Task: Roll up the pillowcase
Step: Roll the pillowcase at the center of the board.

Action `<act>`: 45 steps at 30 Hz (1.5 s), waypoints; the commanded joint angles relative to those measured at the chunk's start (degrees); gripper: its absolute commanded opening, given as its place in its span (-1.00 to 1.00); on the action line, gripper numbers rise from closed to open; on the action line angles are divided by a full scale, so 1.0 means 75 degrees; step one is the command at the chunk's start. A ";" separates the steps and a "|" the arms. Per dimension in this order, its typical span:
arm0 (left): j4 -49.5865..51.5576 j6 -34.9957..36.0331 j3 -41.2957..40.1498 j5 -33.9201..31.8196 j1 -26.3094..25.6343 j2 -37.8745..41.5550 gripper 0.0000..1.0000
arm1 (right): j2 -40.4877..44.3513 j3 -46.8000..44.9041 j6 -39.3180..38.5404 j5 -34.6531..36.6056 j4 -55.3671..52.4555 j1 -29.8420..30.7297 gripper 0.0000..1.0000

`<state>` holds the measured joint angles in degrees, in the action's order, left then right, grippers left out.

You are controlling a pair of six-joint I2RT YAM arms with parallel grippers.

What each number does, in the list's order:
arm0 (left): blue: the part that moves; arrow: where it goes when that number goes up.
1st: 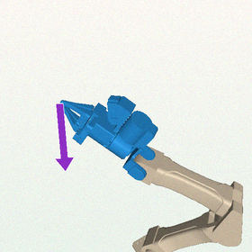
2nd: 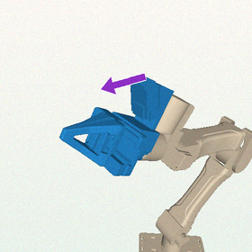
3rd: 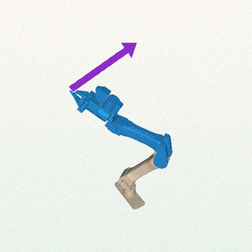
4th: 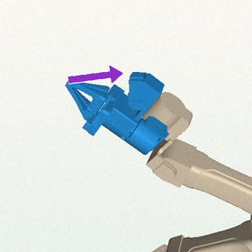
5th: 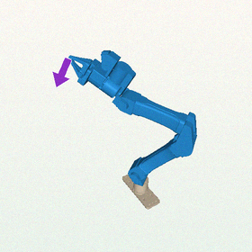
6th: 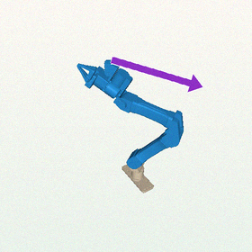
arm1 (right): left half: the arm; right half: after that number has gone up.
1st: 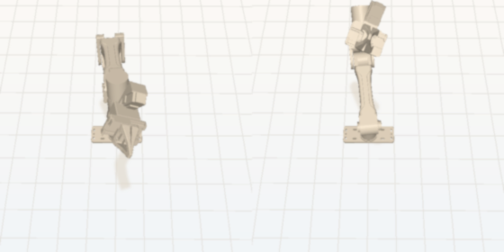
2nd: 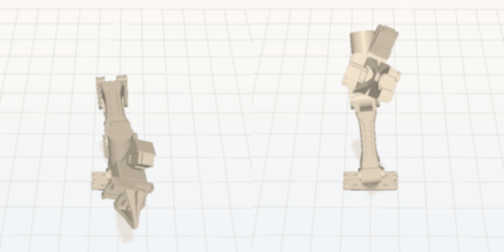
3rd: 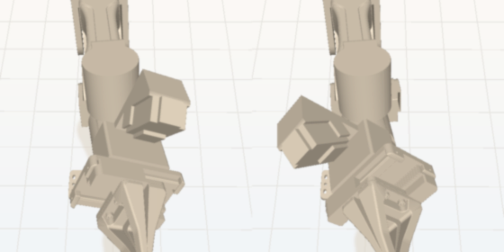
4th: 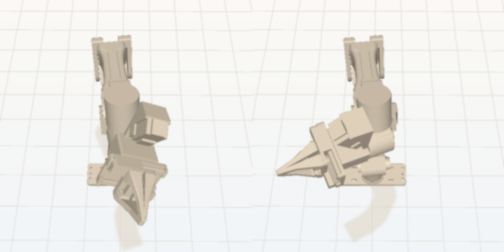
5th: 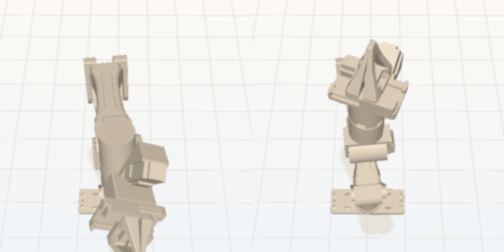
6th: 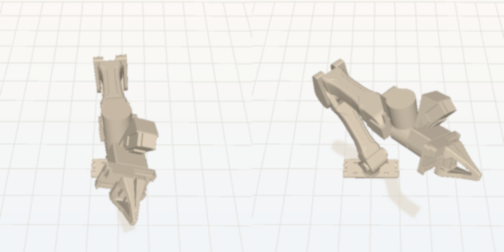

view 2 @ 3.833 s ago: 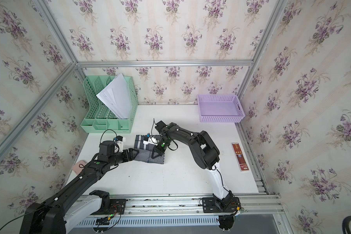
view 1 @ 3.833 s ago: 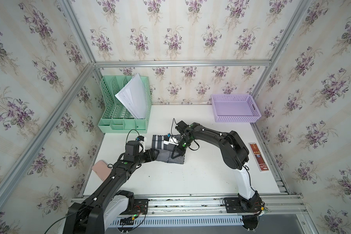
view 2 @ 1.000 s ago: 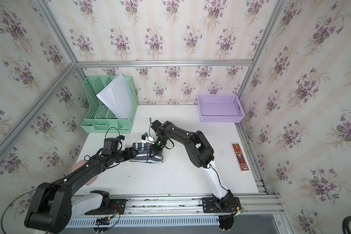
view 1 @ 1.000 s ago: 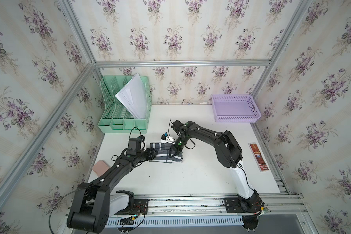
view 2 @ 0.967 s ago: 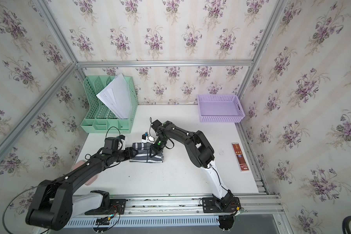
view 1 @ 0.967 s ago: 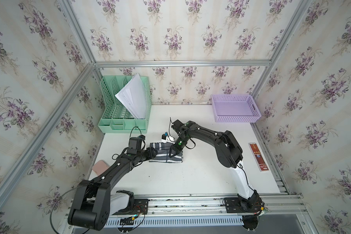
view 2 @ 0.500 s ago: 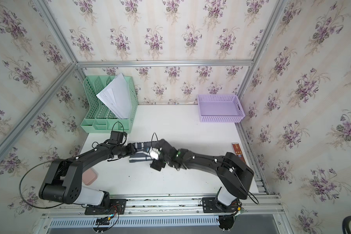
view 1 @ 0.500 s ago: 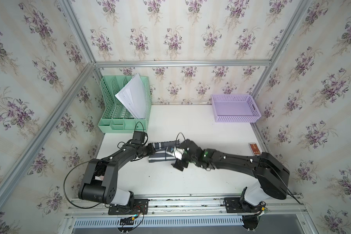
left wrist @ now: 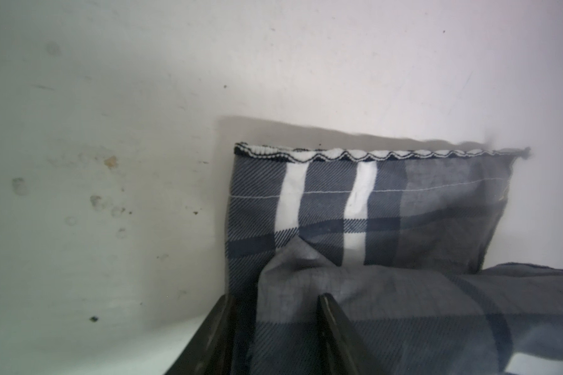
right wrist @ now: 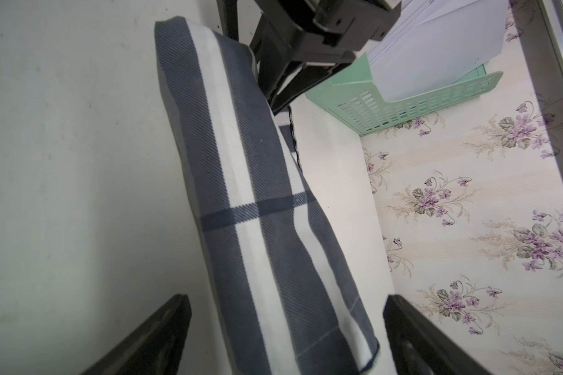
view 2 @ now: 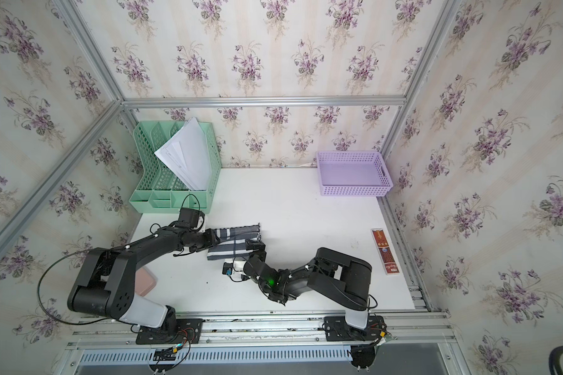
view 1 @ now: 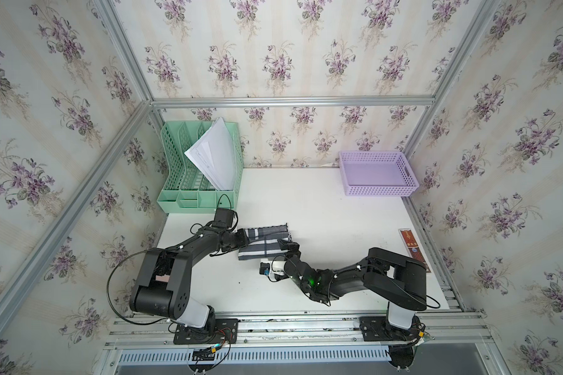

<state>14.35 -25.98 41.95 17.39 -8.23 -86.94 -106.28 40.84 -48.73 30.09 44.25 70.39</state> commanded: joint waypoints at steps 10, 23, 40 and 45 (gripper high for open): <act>0.0037 0.0163 0.0002 0.0002 0.0008 0.0439 -0.01 | -0.0631 0.1215 0.0789 -0.1422 -0.2185 -0.0554 0.56; -0.0005 0.0103 0.0043 0.0012 0.0019 0.0305 0.04 | -0.1295 0.1917 0.0929 -0.1735 -0.3205 -0.0631 -0.70; 0.0102 -0.0307 -0.1126 0.0380 0.0597 0.3017 0.45 | -0.2276 0.6998 0.3129 -0.8423 -1.1550 -0.2489 -1.00; -0.0325 -0.0314 -0.1594 0.0834 0.0590 0.3244 0.46 | -0.2888 0.8268 0.3313 -0.9579 -1.2522 -0.3113 -1.00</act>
<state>15.31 -28.03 30.87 20.69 -3.79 -63.22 -126.43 99.81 -25.41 -31.97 -40.32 48.58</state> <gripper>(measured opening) 0.730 0.099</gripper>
